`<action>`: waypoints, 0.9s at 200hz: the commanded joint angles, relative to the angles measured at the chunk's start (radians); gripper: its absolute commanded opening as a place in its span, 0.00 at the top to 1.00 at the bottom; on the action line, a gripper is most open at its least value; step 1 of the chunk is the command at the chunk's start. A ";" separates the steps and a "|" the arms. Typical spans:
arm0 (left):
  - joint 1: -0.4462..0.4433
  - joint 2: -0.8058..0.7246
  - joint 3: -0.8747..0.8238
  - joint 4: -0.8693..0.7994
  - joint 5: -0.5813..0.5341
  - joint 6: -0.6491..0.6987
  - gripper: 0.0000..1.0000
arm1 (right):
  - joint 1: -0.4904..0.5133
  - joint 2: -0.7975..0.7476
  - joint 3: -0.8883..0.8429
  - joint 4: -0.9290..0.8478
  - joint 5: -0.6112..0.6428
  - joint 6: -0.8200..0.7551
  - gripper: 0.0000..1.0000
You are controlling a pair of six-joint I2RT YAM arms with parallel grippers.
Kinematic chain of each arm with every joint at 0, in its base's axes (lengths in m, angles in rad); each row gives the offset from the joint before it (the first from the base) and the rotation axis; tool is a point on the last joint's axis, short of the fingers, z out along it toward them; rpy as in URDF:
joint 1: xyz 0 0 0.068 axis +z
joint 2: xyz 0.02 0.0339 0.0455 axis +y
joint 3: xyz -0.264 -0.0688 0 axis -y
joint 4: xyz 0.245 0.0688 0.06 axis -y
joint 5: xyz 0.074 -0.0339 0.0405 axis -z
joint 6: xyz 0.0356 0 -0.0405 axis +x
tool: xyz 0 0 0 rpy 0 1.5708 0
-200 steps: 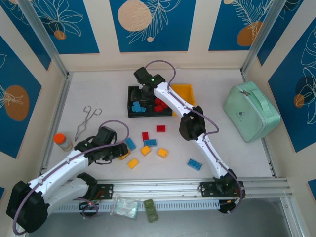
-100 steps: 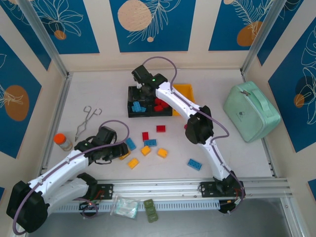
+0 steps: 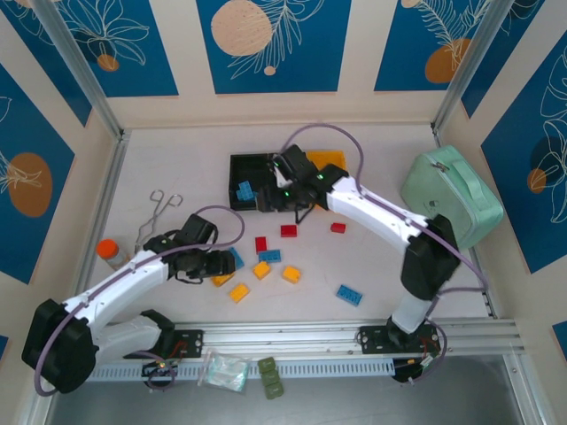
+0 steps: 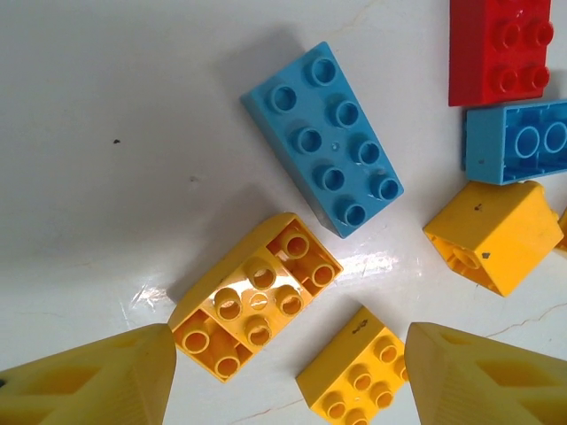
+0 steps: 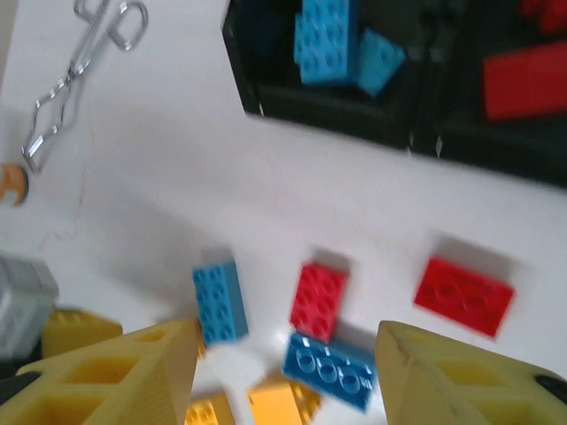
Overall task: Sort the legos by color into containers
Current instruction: Pick up the lego from the middle-left of the table.
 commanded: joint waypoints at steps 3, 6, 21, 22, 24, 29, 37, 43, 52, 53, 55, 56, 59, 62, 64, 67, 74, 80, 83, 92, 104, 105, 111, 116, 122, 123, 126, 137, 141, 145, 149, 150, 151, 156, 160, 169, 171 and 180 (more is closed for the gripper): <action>0.007 0.045 0.046 -0.048 0.020 0.083 0.31 | -0.008 -0.157 -0.181 0.053 -0.046 0.018 0.44; 0.007 0.052 0.050 -0.049 0.020 0.085 0.31 | -0.010 -0.174 -0.205 0.053 -0.047 0.021 0.44; 0.000 0.094 0.070 -0.063 0.008 0.098 0.29 | -0.017 -0.263 -0.319 0.048 -0.046 0.045 0.44; -0.001 0.096 0.071 -0.065 0.007 0.098 0.29 | -0.018 -0.266 -0.325 0.049 -0.046 0.047 0.44; -0.004 0.102 0.073 -0.068 0.004 0.100 0.29 | -0.018 -0.279 -0.338 0.049 -0.046 0.051 0.44; -0.007 0.117 0.078 -0.073 -0.004 0.106 0.28 | -0.021 -0.308 -0.371 0.048 -0.046 0.060 0.44; -0.015 0.139 0.085 -0.083 -0.020 0.113 0.28 | -0.026 -0.351 -0.419 0.046 -0.045 0.078 0.43; -0.019 0.157 0.091 -0.087 -0.032 0.116 0.27 | -0.031 -0.381 -0.453 0.046 -0.044 0.089 0.43; -0.026 0.185 0.095 -0.093 -0.051 0.123 0.26 | -0.039 -0.419 -0.496 0.046 -0.045 0.106 0.43; -0.027 0.189 0.096 -0.092 -0.052 0.124 0.26 | -0.040 -0.424 -0.500 0.046 -0.046 0.108 0.42; -0.029 0.195 0.097 -0.093 -0.057 0.125 0.26 | -0.042 -0.432 -0.508 0.046 -0.046 0.112 0.42; -0.031 0.196 0.097 -0.093 -0.058 0.126 0.25 | -0.042 -0.435 -0.510 0.047 -0.046 0.113 0.42; -0.033 0.206 0.097 -0.090 -0.061 0.129 0.25 | -0.046 -0.446 -0.523 0.047 -0.048 0.117 0.42; -0.035 0.214 0.097 -0.087 -0.063 0.133 0.25 | -0.049 -0.456 -0.533 0.049 -0.050 0.122 0.42; -0.038 0.219 0.097 -0.085 -0.064 0.133 0.25 | -0.050 -0.462 -0.539 0.050 -0.051 0.125 0.42; -0.041 0.227 0.097 -0.080 -0.065 0.137 0.25 | -0.053 -0.471 -0.548 0.051 -0.052 0.128 0.42; -0.048 0.241 0.094 -0.066 -0.064 0.140 0.25 | -0.059 -0.488 -0.562 0.052 -0.052 0.135 0.42; -0.052 0.253 0.091 -0.053 -0.061 0.142 0.25 | -0.062 -0.499 -0.573 0.051 -0.054 0.141 0.42; -0.054 0.258 0.090 -0.045 -0.060 0.143 0.25 | -0.063 -0.504 -0.577 0.052 -0.055 0.142 0.42; -0.059 0.278 0.088 -0.034 -0.056 0.145 0.25 | -0.065 -0.513 -0.585 0.052 -0.057 0.146 0.42; -0.069 0.300 0.086 -0.022 -0.055 0.144 0.26 | -0.065 -0.517 -0.590 0.054 -0.057 0.150 0.42; -0.070 0.302 0.086 -0.021 -0.056 0.143 0.26 | -0.065 -0.516 -0.589 0.054 -0.056 0.150 0.42; -0.073 0.313 0.084 -0.017 -0.056 0.141 0.26 | -0.065 -0.516 -0.593 0.055 -0.058 0.152 0.42; -0.079 0.319 0.081 -0.014 -0.056 0.139 0.27 | -0.066 -0.516 -0.595 0.057 -0.058 0.153 0.42; -0.085 0.327 0.079 -0.011 -0.056 0.136 0.28 | -0.065 -0.513 -0.598 0.059 -0.057 0.155 0.42; -0.087 0.328 0.078 -0.010 -0.056 0.135 0.29 | -0.065 -0.513 -0.598 0.059 -0.057 0.156 0.42; -0.089 0.330 0.077 -0.009 -0.057 0.133 0.30 | -0.065 -0.512 -0.599 0.062 -0.058 0.158 0.42; -0.102 0.337 0.072 -0.003 -0.059 0.125 0.34 | -0.065 -0.510 -0.604 0.069 -0.060 0.162 0.43; -0.105 0.337 0.070 -0.001 -0.060 0.120 0.35 | -0.065 -0.510 -0.604 0.070 -0.062 0.163 0.43; -0.108 0.338 0.068 0.000 -0.060 0.117 0.37 | -0.065 -0.508 -0.605 0.073 -0.062 0.164 0.42; -0.111 0.336 0.065 0.002 -0.060 0.114 0.39 | -0.064 -0.507 -0.607 0.075 -0.065 0.165 0.42; -0.110 0.336 0.064 0.002 -0.061 0.115 0.40 | -0.064 -0.507 -0.607 0.075 -0.066 0.166 0.43; -0.112 0.336 0.064 0.003 -0.061 0.113 0.40 | -0.064 -0.508 -0.606 0.075 -0.066 0.166 0.43; -0.112 0.335 0.062 0.005 -0.061 0.110 0.43 | -0.064 -0.506 -0.607 0.078 -0.066 0.166 0.43; -0.113 0.335 0.060 0.005 -0.062 0.109 0.44 | -0.063 -0.506 -0.608 0.078 -0.068 0.167 0.43; -0.113 0.331 0.059 0.003 -0.067 0.106 0.50 | -0.062 -0.504 -0.611 0.081 -0.073 0.168 0.43; -0.113 0.330 0.059 0.001 -0.068 0.106 0.51 | -0.061 -0.504 -0.611 0.083 -0.076 0.168 0.43; -0.113 0.326 0.060 -0.004 -0.072 0.106 0.55 | -0.058 -0.501 -0.613 0.087 -0.088 0.166 0.43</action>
